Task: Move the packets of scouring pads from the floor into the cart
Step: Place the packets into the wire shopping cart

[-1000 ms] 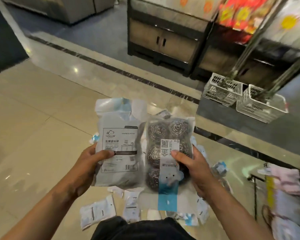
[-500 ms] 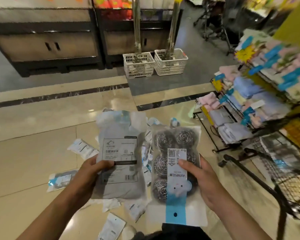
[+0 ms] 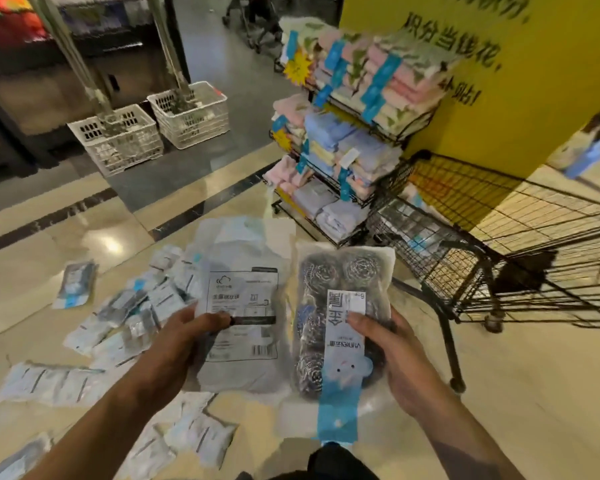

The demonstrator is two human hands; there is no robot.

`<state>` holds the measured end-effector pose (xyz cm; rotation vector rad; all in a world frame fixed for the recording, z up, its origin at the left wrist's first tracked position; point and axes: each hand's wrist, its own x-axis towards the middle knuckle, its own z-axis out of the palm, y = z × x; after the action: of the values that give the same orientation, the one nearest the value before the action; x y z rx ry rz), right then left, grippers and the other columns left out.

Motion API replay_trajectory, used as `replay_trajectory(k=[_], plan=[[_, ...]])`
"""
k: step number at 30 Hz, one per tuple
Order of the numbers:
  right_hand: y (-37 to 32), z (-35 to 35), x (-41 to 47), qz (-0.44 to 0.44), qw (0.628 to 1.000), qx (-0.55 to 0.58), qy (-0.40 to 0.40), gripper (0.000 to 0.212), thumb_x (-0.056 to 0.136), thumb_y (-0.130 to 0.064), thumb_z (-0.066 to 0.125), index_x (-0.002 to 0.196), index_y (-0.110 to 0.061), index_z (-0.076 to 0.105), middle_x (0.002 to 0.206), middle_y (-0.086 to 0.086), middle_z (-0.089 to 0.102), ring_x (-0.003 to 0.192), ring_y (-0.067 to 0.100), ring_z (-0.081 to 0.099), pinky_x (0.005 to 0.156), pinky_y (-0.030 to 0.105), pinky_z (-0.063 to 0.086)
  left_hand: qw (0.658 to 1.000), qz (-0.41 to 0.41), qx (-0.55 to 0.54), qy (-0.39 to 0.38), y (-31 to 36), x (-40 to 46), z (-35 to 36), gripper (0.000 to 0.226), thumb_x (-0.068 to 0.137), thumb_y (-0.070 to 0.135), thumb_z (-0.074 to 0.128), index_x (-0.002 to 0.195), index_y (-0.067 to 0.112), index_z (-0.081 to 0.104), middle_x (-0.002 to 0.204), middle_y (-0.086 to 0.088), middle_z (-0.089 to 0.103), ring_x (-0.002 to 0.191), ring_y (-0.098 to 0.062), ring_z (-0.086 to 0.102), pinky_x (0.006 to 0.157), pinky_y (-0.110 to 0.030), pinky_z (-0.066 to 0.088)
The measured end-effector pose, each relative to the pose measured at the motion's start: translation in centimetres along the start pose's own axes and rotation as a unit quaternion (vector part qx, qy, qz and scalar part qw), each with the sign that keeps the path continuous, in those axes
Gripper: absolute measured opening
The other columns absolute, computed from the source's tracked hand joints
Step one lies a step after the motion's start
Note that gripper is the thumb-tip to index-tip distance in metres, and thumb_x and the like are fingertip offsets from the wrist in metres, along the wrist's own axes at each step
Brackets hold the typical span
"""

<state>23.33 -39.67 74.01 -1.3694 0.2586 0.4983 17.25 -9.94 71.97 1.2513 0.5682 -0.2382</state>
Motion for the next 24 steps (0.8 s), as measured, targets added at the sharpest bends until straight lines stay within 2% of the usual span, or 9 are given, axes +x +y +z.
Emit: replay_trajectory(k=[3,5,10,13,15,17,19,22,24], plan=[[-2.4,-6.2,1.8,-0.008,1.000,0.010,0.028,0.047,0.084,-0.016,0.076,0.130,-0.017,0.070,0.117,0.013,0.080,0.108,0.033,0.077,0.093,0.052,0.061,1.000,-0.008,0.009,-0.022,0.9,2.8,6.3,0.055,0.075,0.026,0.068,0.125,0.003,0.066,0.115,-0.022,0.077,0.102,-0.045,0.075,0.075,-0.046,0.067],[-3.9,-10.2,3.1,-0.007,0.998,0.023,0.053,0.042,0.087,-0.012,0.076,0.128,-0.018,0.071,0.115,0.013,0.081,0.106,0.034,0.078,0.095,0.053,0.060,0.999,-0.019,0.020,-0.032,1.3,4.8,10.6,0.053,0.075,0.021,0.072,0.124,0.003,0.066,0.116,-0.023,0.077,0.104,-0.047,0.074,0.078,-0.048,0.066],[-6.8,-18.9,5.5,-0.001,0.993,0.068,0.092,0.055,0.080,-0.016,0.079,0.134,-0.014,0.068,0.119,0.016,0.079,0.110,0.039,0.076,0.099,0.056,0.058,0.995,-0.043,0.035,-0.082,2.3,9.9,20.0,0.056,0.077,0.020,0.080,0.129,0.004,0.065,0.121,-0.023,0.075,0.105,-0.045,0.074,0.079,-0.048,0.067],[-7.8,-22.6,6.2,0.003,0.988,0.099,0.118,0.047,0.090,-0.010,0.073,0.136,-0.014,0.065,0.119,0.015,0.079,0.108,0.037,0.077,0.092,0.050,0.061,0.989,-0.051,0.061,-0.128,3.6,12.5,24.6,0.048,0.086,0.020,0.074,0.130,0.007,0.061,0.123,-0.021,0.075,0.108,-0.042,0.074,0.077,-0.044,0.067],[-8.4,-24.4,6.9,0.008,0.982,0.123,0.141,0.043,0.090,-0.005,0.072,0.132,-0.013,0.067,0.115,0.016,0.080,0.104,0.037,0.078,0.086,0.048,0.064,0.985,-0.045,0.076,-0.146,4.8,14.3,27.5,0.064,0.071,0.025,0.083,0.128,0.005,0.064,0.122,-0.020,0.076,0.109,-0.039,0.075,0.080,-0.040,0.066],[-8.9,-25.9,7.9,0.014,0.978,0.132,0.162,0.043,0.090,-0.004,0.072,0.132,-0.011,0.067,0.115,0.017,0.080,0.104,0.039,0.077,0.091,0.051,0.063,0.980,-0.037,0.114,-0.161,5.7,16.3,30.1,0.079,0.054,0.033,0.082,0.126,0.005,0.068,0.120,-0.017,0.077,0.108,-0.034,0.075,0.086,-0.041,0.061],[-9.4,-27.2,9.2,0.020,0.972,0.146,0.184,0.039,0.091,-0.001,0.070,0.130,-0.008,0.068,0.114,0.019,0.080,0.104,0.039,0.077,0.094,0.053,0.061,0.976,-0.045,0.130,-0.167,6.3,19.1,32.4,0.076,0.049,0.031,0.081,0.120,0.007,0.071,0.113,-0.017,0.079,0.099,-0.034,0.078,0.078,-0.043,0.062],[-10.5,-29.0,11.4,0.025,0.964,0.160,0.210,0.033,0.092,0.000,0.068,0.125,-0.007,0.068,0.111,0.019,0.080,0.100,0.037,0.079,0.083,0.047,0.067,0.972,-0.044,0.155,-0.174,7.3,24.0,35.6,0.071,0.046,0.027,0.081,0.113,0.006,0.071,0.105,-0.022,0.079,0.085,-0.036,0.079,0.065,-0.040,0.065],[-11.4,-30.0,13.1,0.023,0.960,0.161,0.226,0.032,0.093,-0.001,0.068,0.124,-0.008,0.068,0.110,0.018,0.081,0.097,0.036,0.079,0.078,0.043,0.068,0.966,-0.045,0.165,-0.195,7.8,27.4,37.7,0.078,0.046,0.034,0.080,0.119,0.007,0.069,0.109,-0.022,0.079,0.092,-0.041,0.077,0.076,-0.047,0.064]])
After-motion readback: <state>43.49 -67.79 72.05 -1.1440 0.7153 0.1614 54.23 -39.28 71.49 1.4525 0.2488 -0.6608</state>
